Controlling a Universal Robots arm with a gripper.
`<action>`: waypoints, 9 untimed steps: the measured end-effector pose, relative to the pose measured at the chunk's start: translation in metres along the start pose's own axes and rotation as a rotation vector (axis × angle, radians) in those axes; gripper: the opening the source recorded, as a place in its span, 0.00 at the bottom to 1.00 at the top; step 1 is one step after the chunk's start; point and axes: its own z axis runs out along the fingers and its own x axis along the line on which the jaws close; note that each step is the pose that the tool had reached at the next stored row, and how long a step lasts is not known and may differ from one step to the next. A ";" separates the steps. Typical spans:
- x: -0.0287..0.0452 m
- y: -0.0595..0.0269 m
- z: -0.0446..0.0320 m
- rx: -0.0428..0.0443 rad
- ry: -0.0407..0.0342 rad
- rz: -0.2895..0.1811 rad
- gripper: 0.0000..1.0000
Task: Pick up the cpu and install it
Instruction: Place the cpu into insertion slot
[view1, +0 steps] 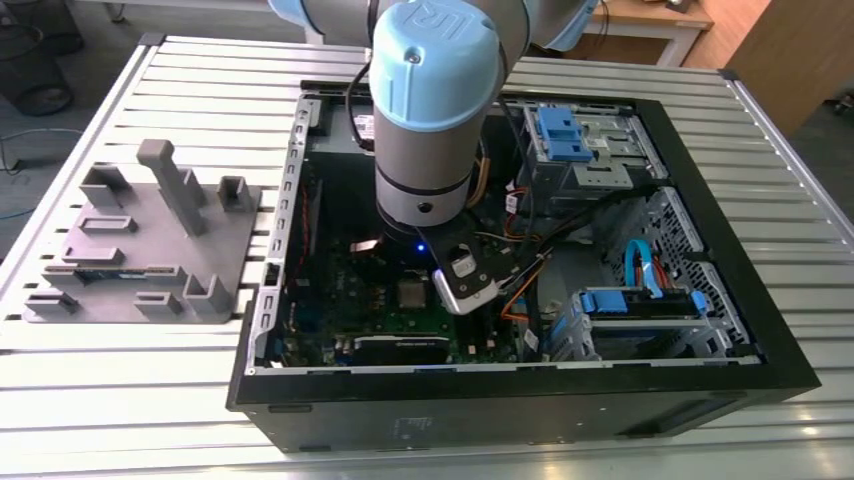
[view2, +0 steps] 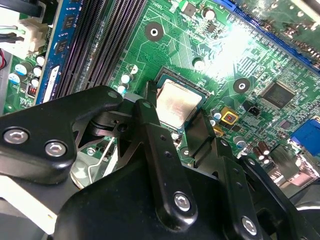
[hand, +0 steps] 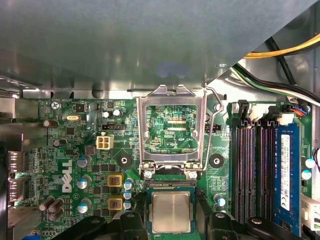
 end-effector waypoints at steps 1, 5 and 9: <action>0.0000 0.0000 0.0000 0.0001 0.0000 0.000 0.47; 0.0000 0.0000 0.0000 0.0002 0.0000 0.000 0.54; 0.0000 0.0000 -0.0021 0.0006 0.0001 0.000 0.54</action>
